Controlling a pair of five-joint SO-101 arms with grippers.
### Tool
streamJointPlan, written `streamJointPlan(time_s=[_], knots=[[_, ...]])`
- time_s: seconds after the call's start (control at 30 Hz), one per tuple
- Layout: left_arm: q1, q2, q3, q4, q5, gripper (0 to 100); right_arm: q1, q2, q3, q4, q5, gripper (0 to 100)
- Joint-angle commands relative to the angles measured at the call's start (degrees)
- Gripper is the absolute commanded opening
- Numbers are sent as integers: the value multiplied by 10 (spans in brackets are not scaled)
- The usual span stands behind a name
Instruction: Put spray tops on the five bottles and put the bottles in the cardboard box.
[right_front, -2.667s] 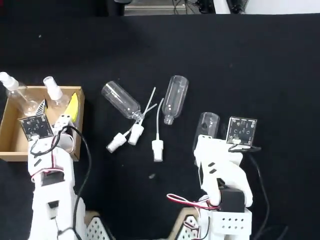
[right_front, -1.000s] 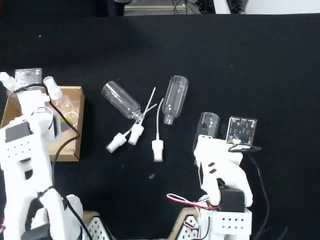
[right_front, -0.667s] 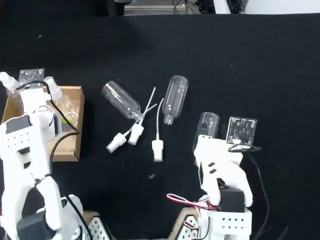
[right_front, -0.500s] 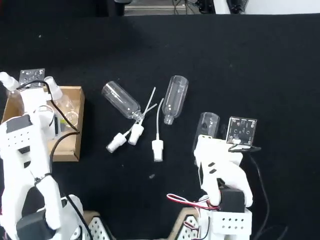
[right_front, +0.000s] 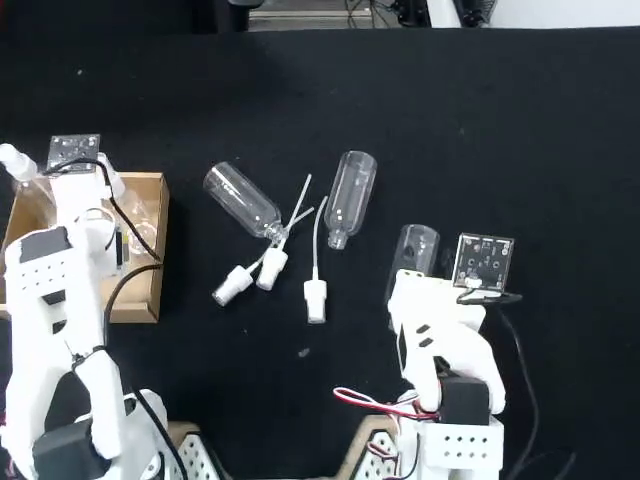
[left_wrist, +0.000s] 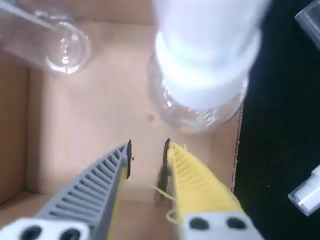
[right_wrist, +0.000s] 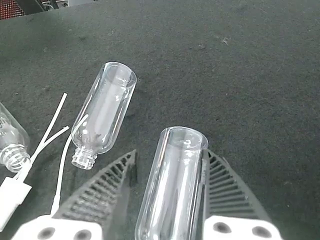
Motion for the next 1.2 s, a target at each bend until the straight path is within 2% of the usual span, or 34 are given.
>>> streamJointPlan(time_s=[0.0,0.3,0.97,1.17], knots=[[7,0,7,-37,1,113,-1,-55,-5,1,2,170],[6,1,44,-100,-2,113,-1,-55,-5,1,2,170],[11,2,42,-105,-2,113,-1,-55,-5,1,2,170],[44,2,41,-105,2,113,-1,-55,-5,1,2,170]])
